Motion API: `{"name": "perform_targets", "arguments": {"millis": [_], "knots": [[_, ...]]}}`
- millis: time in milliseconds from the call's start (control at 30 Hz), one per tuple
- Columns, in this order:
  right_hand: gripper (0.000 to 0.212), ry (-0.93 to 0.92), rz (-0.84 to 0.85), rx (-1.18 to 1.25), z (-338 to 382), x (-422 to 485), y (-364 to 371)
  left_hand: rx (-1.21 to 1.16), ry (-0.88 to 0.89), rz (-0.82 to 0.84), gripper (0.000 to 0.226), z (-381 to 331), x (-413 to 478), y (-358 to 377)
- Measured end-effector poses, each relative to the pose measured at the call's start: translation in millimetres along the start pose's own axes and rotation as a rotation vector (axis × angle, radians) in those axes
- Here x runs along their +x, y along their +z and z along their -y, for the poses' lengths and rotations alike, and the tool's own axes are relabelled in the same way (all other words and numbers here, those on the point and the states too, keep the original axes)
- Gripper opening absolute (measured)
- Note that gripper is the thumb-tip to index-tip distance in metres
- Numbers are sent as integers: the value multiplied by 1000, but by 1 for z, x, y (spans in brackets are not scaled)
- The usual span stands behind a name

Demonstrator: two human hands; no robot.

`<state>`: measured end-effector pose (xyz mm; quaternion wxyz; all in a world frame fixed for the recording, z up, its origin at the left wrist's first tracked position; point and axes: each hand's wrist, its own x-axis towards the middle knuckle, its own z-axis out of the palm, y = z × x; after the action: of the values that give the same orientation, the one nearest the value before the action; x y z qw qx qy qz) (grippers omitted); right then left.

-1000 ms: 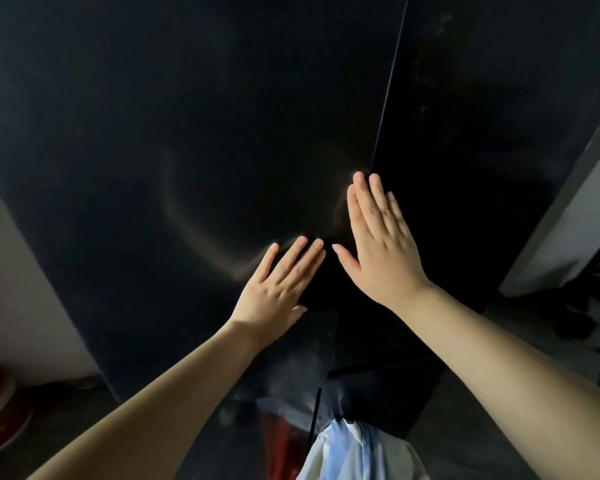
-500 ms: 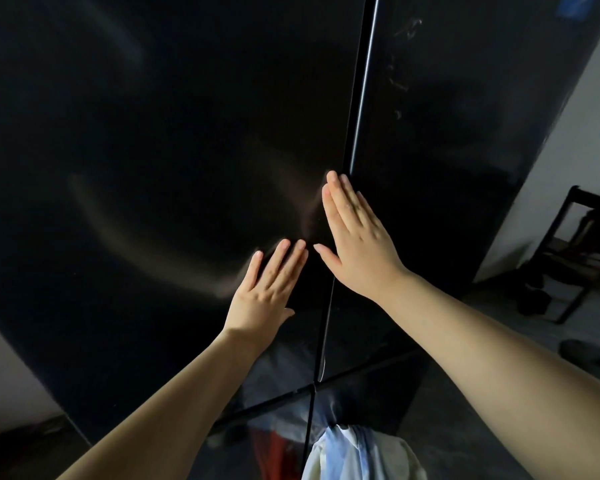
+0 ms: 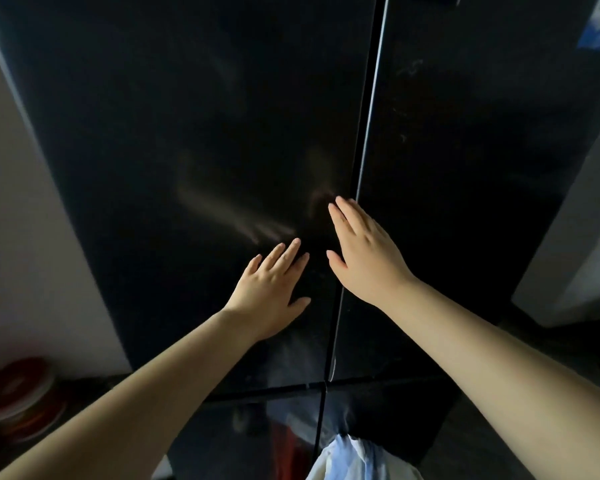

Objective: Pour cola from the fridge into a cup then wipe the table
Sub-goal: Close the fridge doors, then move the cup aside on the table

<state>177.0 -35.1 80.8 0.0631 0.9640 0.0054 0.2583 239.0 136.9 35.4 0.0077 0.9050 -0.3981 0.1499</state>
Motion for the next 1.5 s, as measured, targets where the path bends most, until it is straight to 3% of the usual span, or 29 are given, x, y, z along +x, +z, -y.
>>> {"name": "perform_targets", "arguments": {"millis": [133, 300, 433, 533, 667, 800, 967, 1033, 1133, 1300, 1500], "knots": [[57, -99, 26, 171, 13, -18, -21, -77, -200, -49, 70, -4, -46, -39], [49, -231, 26, 350, 49, -46, -37, -3, -442, -94, 66, -21, -124, -66], [50, -381, 27, 491, 101, -68, -44, 94, -659, -13, 63, -29, -205, -89], [53, -516, 15, 584, 151, -81, -57, 182, -794, 58, 61, -28, -270, -109], [56, -697, 28, 718, 222, -92, -79, 325, -920, 70, 82, -29, -349, -148], [56, -855, 5, 820, 299, -103, -107, 394, -1088, -32, 70, -28, -424, -182], [55, -1049, -48, 921, 402, -130, -148, 426, -1345, 55, 71, -20, -512, -209], [54, -1126, -52, 941, 442, -143, -162, 464, -1420, 49, 82, -19, -545, -218], [53, -1233, -38, 974, 500, -167, -179, 506, -1506, 85, 91, -19, -593, -227], [62, -1434, -23, 1044, 595, -215, -193, 550, -1670, 88, 82, -25, -677, -229], [62, -1638, 77, 1126, 690, -277, -213, 529, -1929, 146, 90, -51, -768, -227]]}}
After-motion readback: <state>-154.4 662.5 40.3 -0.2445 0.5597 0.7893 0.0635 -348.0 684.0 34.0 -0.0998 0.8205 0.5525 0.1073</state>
